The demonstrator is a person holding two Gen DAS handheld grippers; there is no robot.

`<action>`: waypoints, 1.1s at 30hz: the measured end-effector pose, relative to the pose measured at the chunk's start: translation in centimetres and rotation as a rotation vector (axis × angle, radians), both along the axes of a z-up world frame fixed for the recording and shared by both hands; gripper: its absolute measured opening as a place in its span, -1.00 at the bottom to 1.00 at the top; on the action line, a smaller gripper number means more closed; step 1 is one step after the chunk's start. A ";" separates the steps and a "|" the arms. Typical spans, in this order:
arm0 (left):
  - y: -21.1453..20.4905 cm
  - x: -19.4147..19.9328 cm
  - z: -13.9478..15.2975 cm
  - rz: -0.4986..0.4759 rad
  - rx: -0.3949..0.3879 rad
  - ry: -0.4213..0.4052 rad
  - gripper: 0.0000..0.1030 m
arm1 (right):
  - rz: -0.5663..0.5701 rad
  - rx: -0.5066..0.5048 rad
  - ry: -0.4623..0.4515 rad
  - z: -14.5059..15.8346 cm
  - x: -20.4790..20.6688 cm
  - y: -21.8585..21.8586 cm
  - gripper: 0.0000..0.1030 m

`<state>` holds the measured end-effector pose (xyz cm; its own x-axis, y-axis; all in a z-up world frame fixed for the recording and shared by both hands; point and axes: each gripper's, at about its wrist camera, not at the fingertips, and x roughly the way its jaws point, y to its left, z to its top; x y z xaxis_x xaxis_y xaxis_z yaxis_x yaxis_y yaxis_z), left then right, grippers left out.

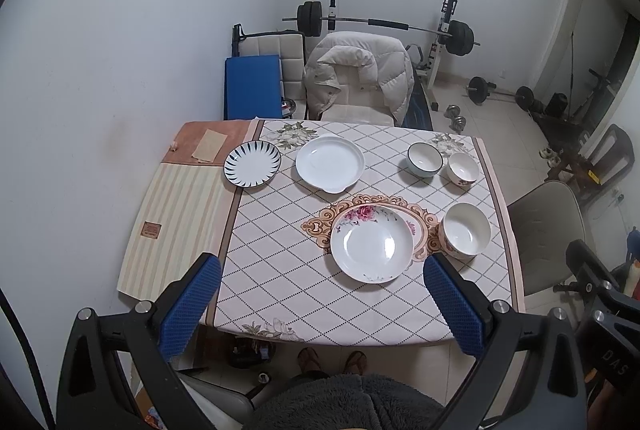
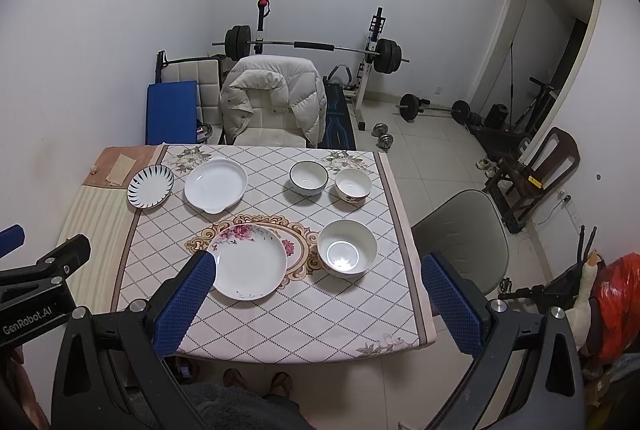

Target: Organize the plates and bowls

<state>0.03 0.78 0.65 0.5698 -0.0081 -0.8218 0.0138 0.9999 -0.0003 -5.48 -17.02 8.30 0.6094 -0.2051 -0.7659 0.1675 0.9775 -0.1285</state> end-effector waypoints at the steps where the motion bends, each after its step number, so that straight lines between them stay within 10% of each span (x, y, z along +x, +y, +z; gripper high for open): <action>1: 0.0 0.0 0.0 0.000 0.000 0.000 1.00 | 0.000 0.001 0.000 0.0 0.0 0.0 1.00; 33: 0.3 0.7 0.0 0.027 -0.011 -0.017 1.00 | -0.001 0.025 -0.009 0.3 2.2 -0.6 1.00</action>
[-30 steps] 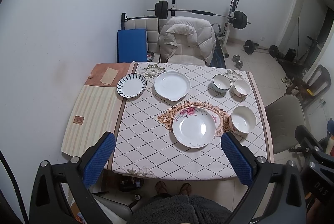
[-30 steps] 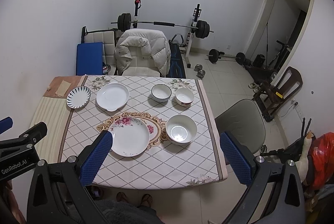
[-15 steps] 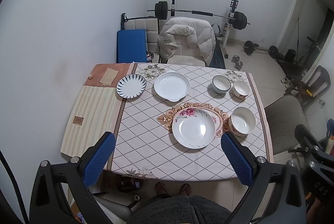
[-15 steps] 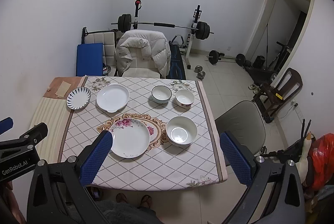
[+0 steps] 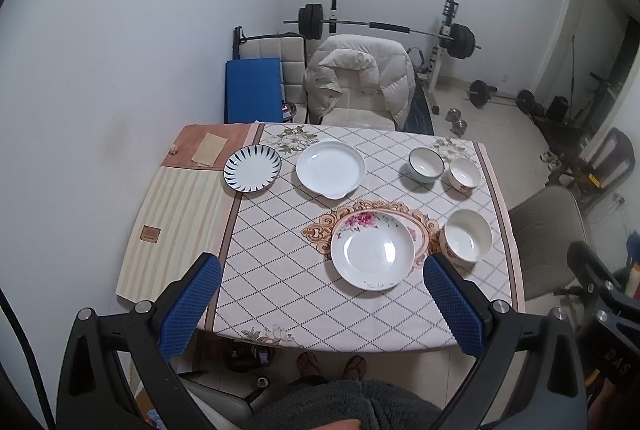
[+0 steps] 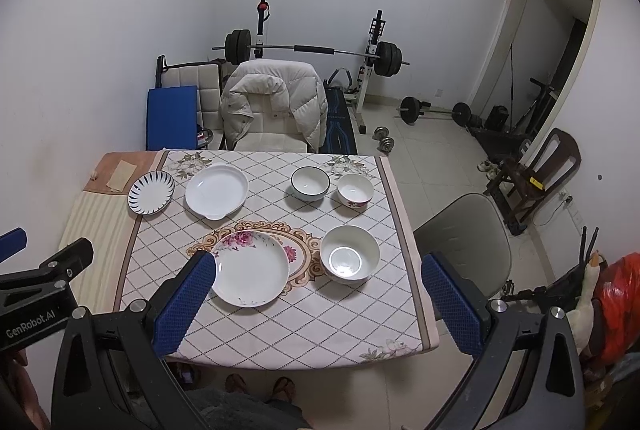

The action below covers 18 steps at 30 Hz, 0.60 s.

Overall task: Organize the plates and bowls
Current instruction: 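Move both grippers down to the rim of the pink-floral plate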

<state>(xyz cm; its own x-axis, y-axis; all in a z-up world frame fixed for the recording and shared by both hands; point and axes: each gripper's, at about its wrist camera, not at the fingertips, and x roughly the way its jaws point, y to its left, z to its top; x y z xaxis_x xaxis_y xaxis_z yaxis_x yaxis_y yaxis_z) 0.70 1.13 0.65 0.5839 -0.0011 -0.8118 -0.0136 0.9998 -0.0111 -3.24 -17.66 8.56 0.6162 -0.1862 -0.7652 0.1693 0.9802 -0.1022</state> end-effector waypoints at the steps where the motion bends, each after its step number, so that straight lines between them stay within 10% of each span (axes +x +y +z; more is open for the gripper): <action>1: 0.0 0.3 0.0 0.005 -0.004 -0.008 1.00 | 0.001 0.006 0.001 -0.2 0.0 -0.1 1.00; 8: -0.9 5.1 -3.6 -0.028 0.015 0.019 1.00 | 0.009 0.066 0.122 -7.2 5.8 -2.5 1.00; 18: -1.2 15.2 -16.9 -0.037 0.044 0.278 1.00 | 0.066 0.173 0.376 -25.2 17.2 -4.9 1.00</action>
